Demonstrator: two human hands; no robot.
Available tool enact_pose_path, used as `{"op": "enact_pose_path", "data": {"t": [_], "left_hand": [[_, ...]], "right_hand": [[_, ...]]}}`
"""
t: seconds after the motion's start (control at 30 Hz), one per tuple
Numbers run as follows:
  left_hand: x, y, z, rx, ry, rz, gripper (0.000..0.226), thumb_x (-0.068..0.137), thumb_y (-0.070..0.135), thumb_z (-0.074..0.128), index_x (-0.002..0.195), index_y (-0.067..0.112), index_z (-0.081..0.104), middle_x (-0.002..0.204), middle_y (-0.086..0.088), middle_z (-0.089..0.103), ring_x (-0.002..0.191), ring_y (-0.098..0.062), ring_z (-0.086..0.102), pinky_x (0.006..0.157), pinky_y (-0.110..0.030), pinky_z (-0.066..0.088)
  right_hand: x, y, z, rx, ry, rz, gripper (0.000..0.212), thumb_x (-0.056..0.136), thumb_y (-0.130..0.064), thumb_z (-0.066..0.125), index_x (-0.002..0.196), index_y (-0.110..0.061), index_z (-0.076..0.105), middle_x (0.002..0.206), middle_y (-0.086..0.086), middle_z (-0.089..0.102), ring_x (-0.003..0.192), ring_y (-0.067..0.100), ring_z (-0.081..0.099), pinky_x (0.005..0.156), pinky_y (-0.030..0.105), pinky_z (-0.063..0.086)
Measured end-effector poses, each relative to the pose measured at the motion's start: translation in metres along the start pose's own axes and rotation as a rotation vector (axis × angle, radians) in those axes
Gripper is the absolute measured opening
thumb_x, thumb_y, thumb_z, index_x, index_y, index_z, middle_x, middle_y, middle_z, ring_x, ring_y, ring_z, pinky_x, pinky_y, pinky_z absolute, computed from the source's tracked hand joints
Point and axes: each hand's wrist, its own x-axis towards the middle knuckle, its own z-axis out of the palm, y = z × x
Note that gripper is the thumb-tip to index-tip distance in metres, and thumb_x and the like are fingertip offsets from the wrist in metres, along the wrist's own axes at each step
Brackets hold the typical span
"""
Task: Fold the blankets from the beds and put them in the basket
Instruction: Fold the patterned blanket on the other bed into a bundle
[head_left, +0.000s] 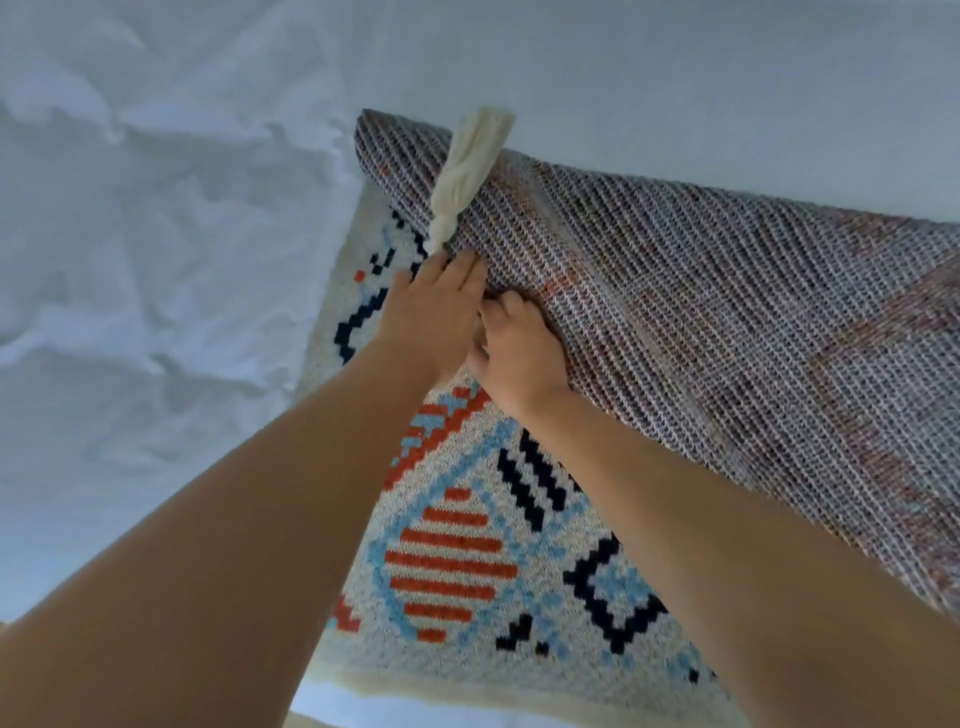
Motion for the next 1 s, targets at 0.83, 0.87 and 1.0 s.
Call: {"op": "enact_pose_path", "data": {"t": [0.83,0.87,1.0], "left_hand": [[-0.231,-0.104,0.111,-0.039,-0.136,-0.210,0.024,0.089,0.021,0.040,0.112,0.015,0.046,0.102,-0.002,0.065,0.098,-0.025,0.061,0.087,-0.036,0.036],[-0.248,-0.105,0.120,-0.062,-0.146,-0.236,0.024,0.090,0.019,0.039,0.113,0.015,0.044,0.101,-0.002,0.064,0.096,-0.025,0.061,0.082,-0.034,0.037],[-0.295,-0.106,0.159,-0.106,-0.137,-0.287,0.031,0.091,0.015,0.035,0.122,0.013,0.041,0.100,0.000,0.061,0.092,-0.022,0.059,0.073,-0.032,0.035]], "right_hand": [[-0.163,-0.121,0.057,0.100,-0.229,-0.328,0.014,0.084,-0.009,0.052,0.081,-0.002,0.064,0.076,0.010,0.059,0.067,0.026,0.058,0.051,0.031,0.045],[-0.174,-0.132,0.061,0.084,-0.242,-0.345,0.014,0.081,-0.010,0.051,0.077,-0.004,0.063,0.073,0.009,0.059,0.064,0.025,0.059,0.048,0.027,0.045],[-0.209,-0.163,0.079,-0.001,-0.247,-0.394,0.027,0.080,-0.019,0.039,0.073,-0.008,0.063,0.069,0.005,0.058,0.059,0.022,0.060,0.042,0.024,0.045]]}}
